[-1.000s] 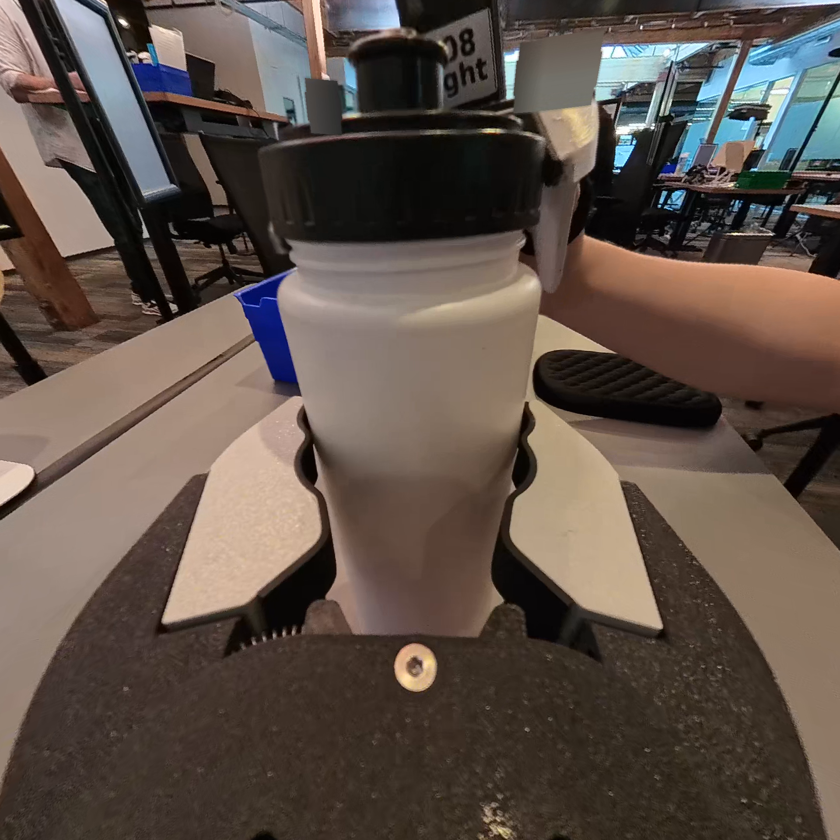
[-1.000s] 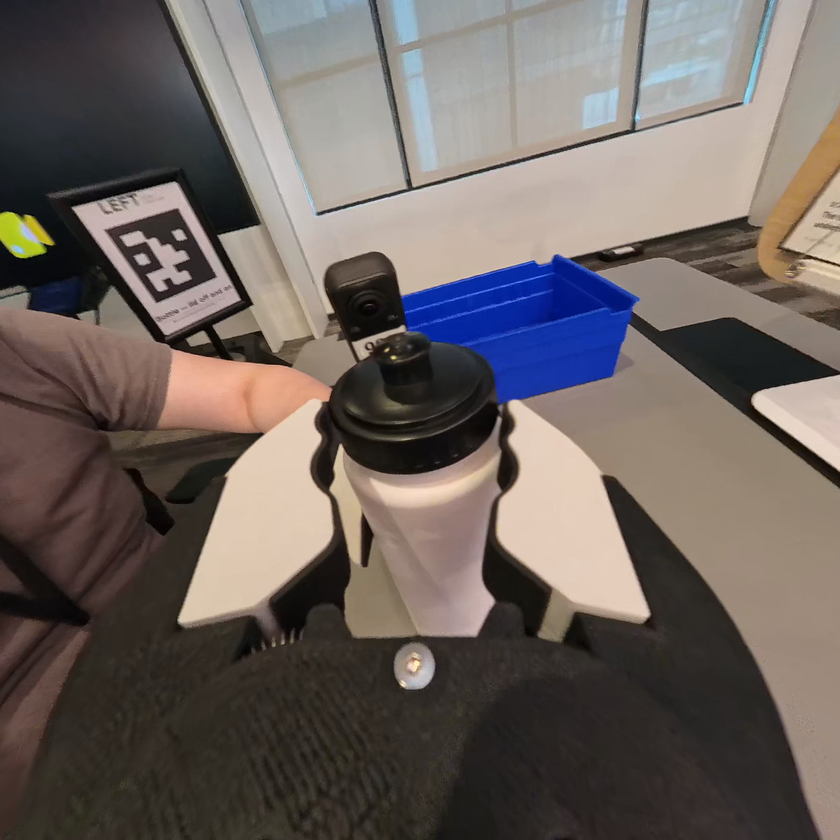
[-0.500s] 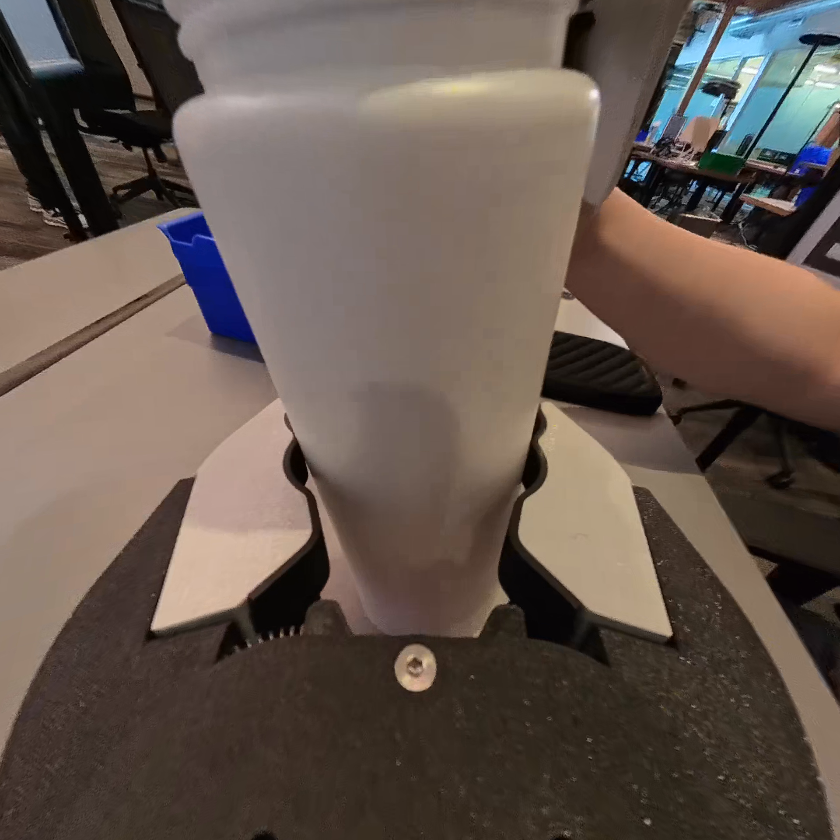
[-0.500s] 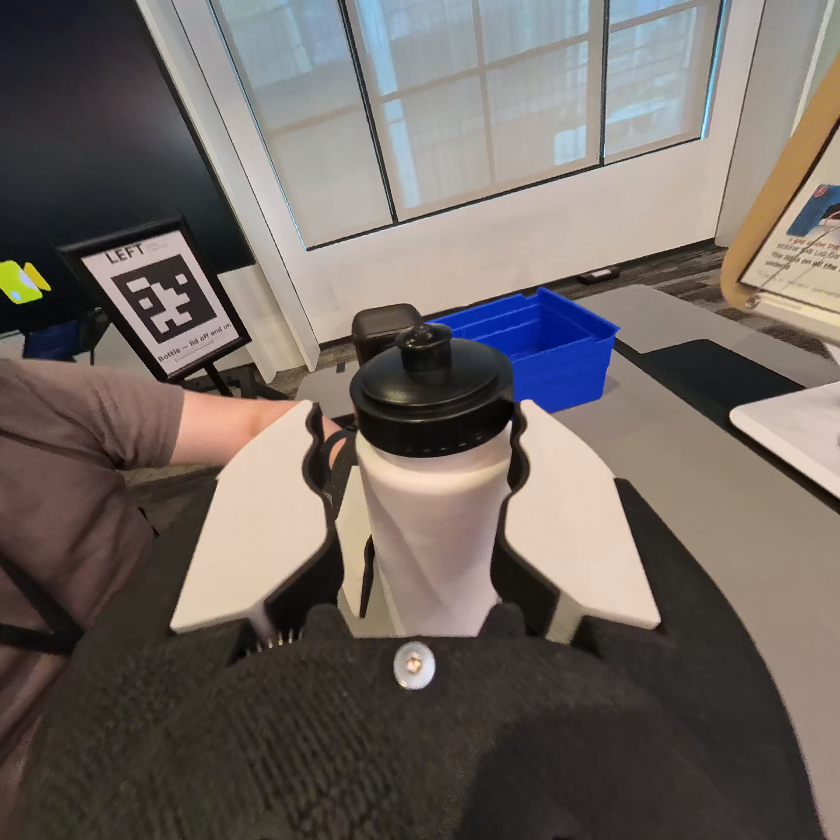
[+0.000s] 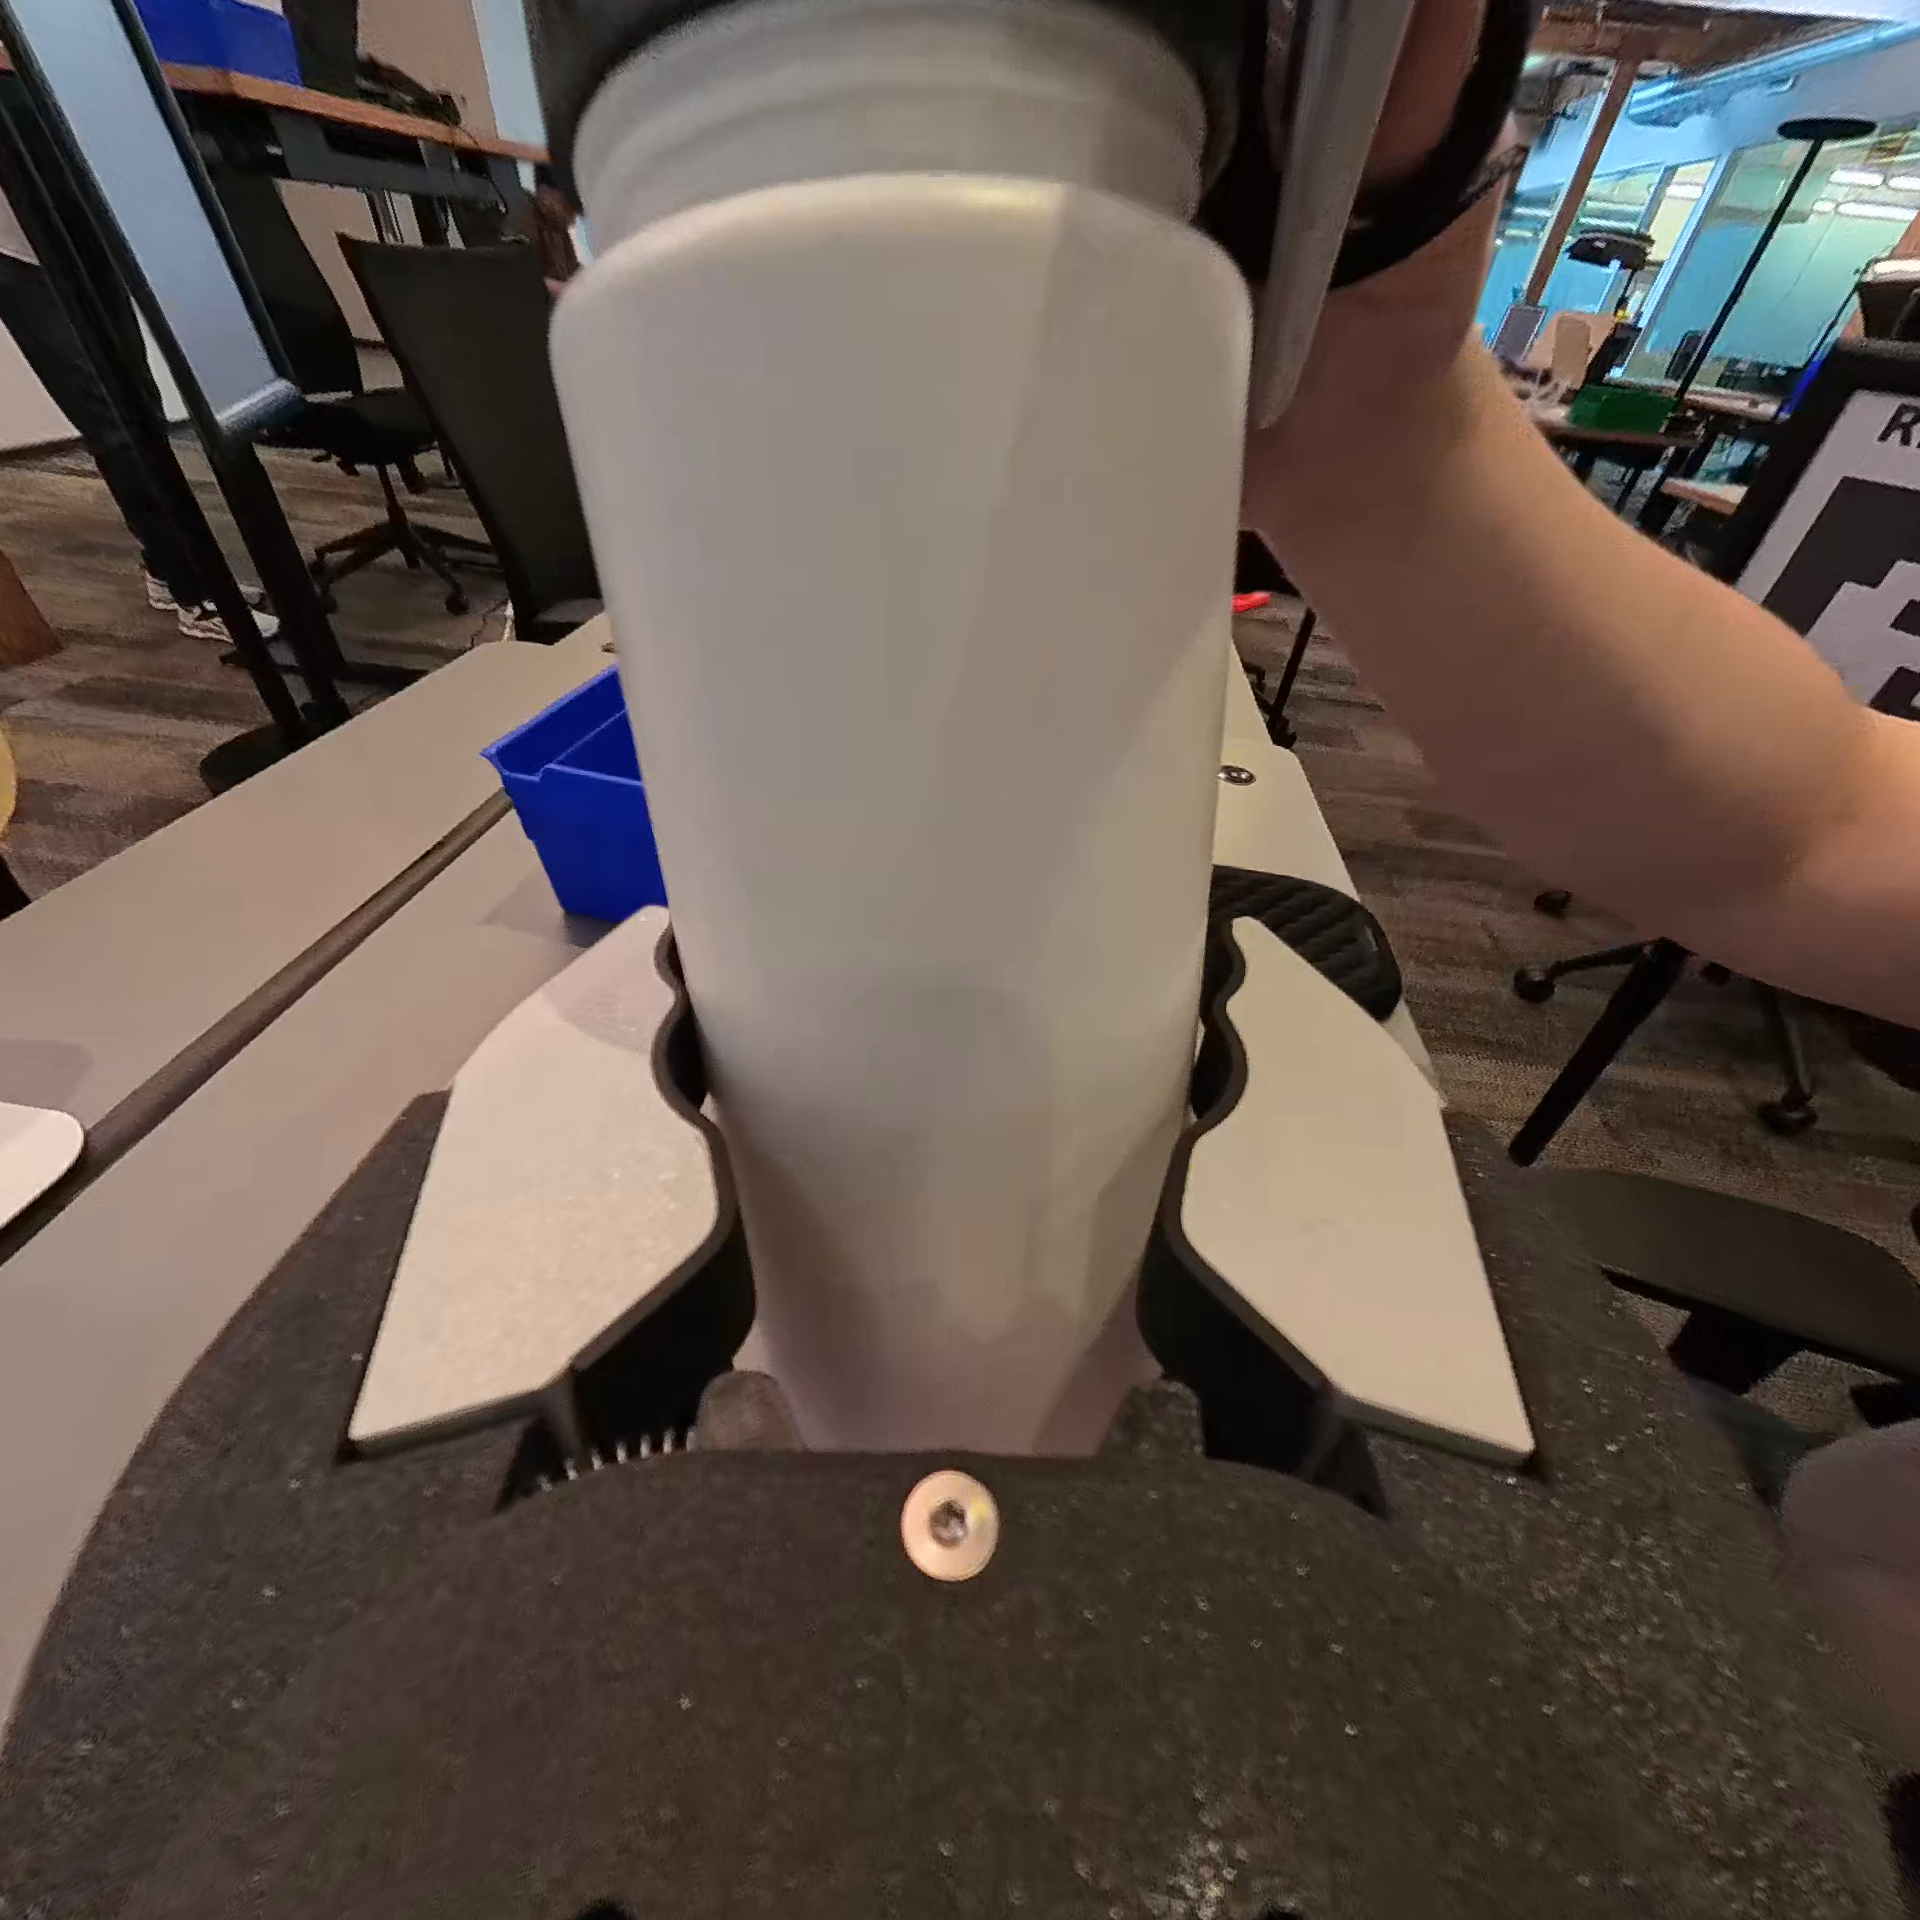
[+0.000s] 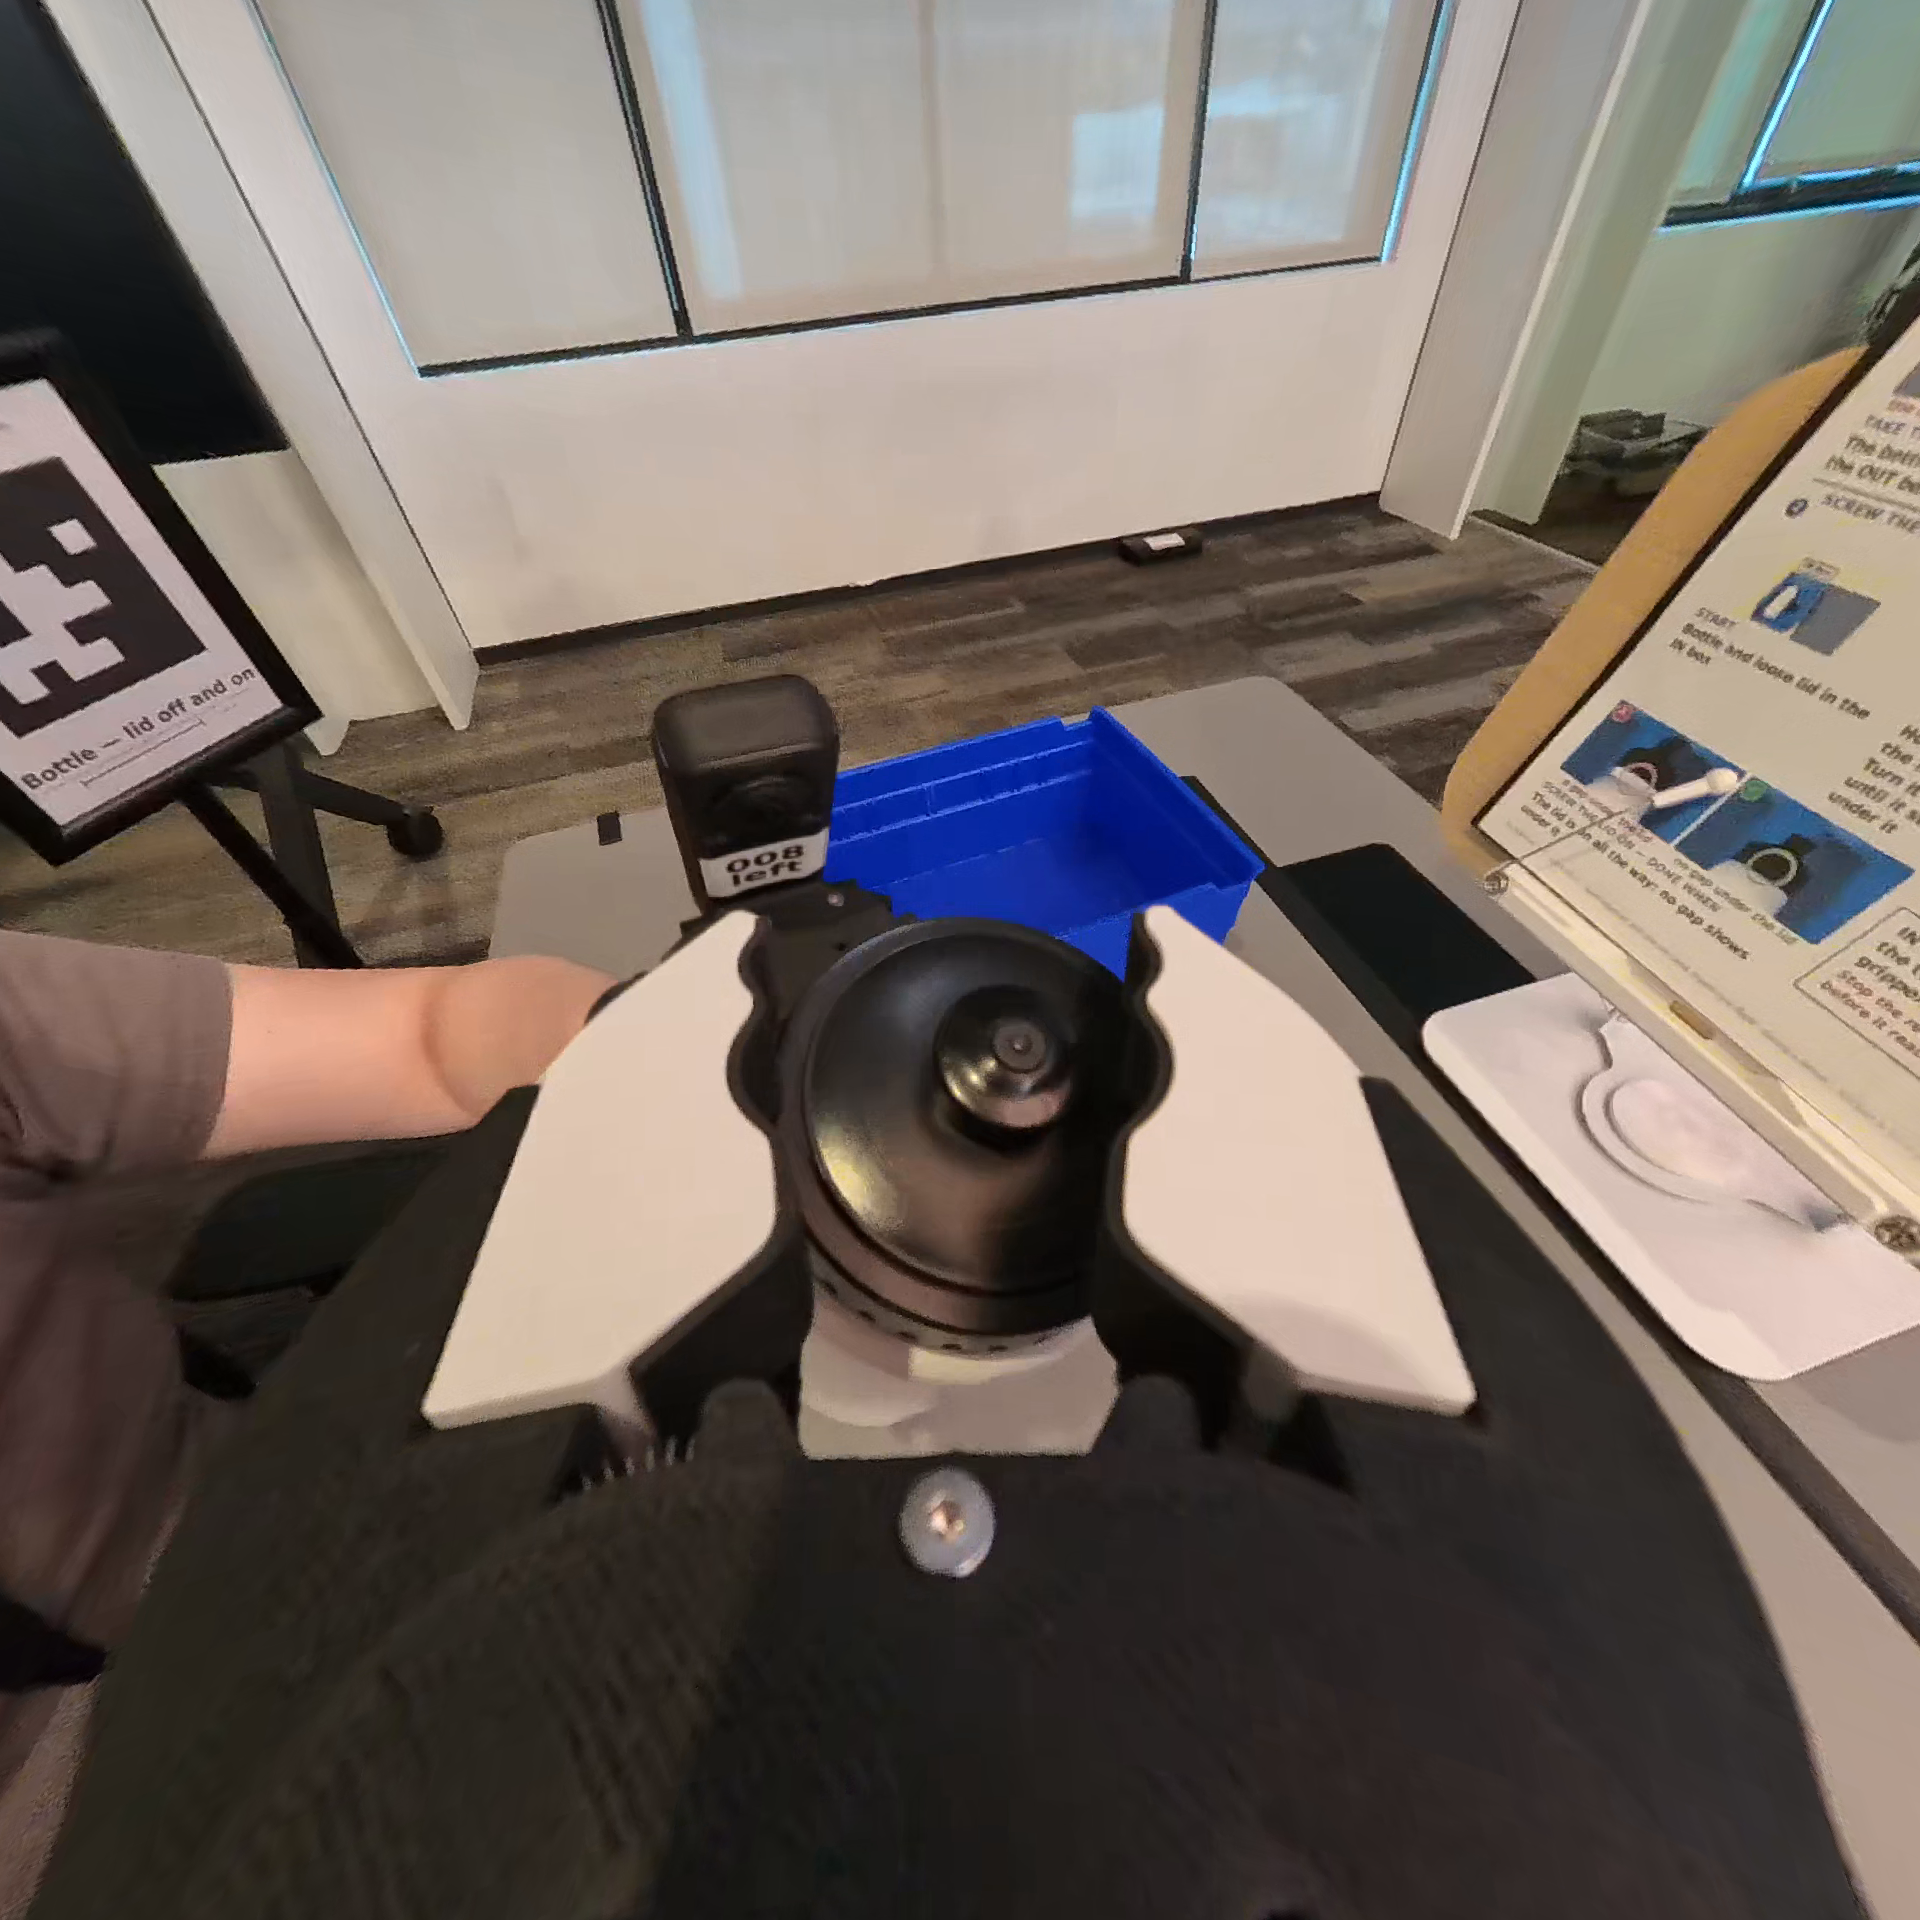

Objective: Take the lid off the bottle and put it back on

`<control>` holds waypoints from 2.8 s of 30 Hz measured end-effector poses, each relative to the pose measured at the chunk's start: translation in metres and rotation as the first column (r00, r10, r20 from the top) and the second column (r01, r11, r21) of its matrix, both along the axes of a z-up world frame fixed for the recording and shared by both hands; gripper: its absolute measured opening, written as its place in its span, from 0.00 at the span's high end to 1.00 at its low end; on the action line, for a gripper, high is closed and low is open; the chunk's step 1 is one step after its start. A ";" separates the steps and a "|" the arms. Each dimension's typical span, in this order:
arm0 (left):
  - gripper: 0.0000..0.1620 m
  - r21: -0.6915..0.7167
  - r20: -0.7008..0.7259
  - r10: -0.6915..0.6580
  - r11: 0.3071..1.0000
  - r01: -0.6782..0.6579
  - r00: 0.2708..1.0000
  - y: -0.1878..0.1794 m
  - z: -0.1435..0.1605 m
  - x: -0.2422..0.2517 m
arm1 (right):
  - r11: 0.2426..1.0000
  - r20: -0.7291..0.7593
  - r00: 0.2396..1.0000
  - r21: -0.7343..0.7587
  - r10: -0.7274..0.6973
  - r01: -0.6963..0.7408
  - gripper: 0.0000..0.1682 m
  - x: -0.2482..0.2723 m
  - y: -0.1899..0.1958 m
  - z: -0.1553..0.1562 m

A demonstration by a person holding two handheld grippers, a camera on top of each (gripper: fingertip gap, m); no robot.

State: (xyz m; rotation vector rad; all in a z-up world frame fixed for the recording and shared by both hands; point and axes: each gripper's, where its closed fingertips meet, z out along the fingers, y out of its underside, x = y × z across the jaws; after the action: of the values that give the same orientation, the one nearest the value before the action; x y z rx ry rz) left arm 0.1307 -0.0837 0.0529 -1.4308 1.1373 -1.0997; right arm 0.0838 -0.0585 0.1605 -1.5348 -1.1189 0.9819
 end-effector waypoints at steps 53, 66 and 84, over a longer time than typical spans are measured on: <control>0.39 0.164 -0.052 0.078 0.984 -0.069 0.996 0.028 -0.116 0.038 | 0.989 0.004 0.999 0.144 0.032 -0.033 0.53 0.041 -0.002 -0.093; 0.39 0.135 -0.055 0.203 0.972 -0.194 0.978 0.062 -0.117 0.016 | 0.997 0.006 1.000 0.080 -0.017 0.017 0.52 0.025 0.030 -0.113; 0.39 0.131 -0.036 0.136 0.983 -0.130 0.990 0.060 -0.116 0.020 | 0.987 0.134 0.978 -0.027 0.162 -0.159 0.53 0.021 0.028 -0.111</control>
State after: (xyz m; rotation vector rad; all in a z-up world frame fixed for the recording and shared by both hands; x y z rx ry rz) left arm 0.1511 -0.0241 -0.0630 -1.4152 1.1069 -0.8888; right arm 0.1045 -0.0306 0.0499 -1.5623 -1.3512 1.0076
